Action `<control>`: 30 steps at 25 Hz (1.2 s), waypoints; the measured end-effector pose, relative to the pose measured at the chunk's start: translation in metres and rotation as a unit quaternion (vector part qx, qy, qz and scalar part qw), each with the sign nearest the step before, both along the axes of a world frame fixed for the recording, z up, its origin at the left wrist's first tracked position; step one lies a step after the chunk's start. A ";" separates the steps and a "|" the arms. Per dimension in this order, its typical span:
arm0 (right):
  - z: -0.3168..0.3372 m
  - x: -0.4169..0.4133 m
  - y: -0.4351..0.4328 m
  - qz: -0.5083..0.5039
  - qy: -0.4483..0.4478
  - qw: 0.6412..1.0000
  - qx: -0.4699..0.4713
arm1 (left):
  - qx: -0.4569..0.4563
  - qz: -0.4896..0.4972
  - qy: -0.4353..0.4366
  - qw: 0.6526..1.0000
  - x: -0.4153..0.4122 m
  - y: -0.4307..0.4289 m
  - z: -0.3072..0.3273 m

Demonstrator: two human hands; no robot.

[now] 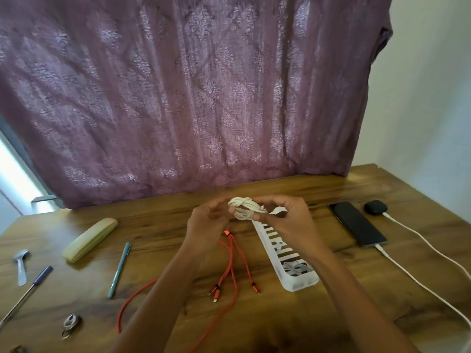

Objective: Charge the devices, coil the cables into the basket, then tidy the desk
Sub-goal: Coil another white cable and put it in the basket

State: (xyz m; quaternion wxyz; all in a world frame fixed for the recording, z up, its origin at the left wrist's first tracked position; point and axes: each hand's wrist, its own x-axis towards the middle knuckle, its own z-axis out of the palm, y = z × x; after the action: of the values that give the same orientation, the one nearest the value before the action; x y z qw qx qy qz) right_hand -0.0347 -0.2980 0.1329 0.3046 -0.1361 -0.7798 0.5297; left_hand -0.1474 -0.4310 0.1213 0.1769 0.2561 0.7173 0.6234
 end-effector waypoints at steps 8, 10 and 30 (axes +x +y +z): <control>-0.042 0.034 0.051 -0.074 -0.049 0.952 0.294 | 0.046 -0.010 -0.318 0.947 0.016 0.061 0.009; -0.057 0.037 0.068 -0.068 -0.077 0.944 0.315 | -0.001 -0.017 -0.296 0.955 0.023 0.082 -0.003; -0.122 0.016 0.107 -0.103 -0.311 0.902 0.281 | -0.374 -0.216 0.230 0.872 -0.011 0.179 -0.092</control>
State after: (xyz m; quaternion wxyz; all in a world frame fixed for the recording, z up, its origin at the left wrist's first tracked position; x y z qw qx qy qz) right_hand -0.0186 -0.1911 0.0107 0.1251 -0.2820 -0.9330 0.1850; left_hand -0.1586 -0.2521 0.0293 0.2194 0.4555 0.8440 0.1788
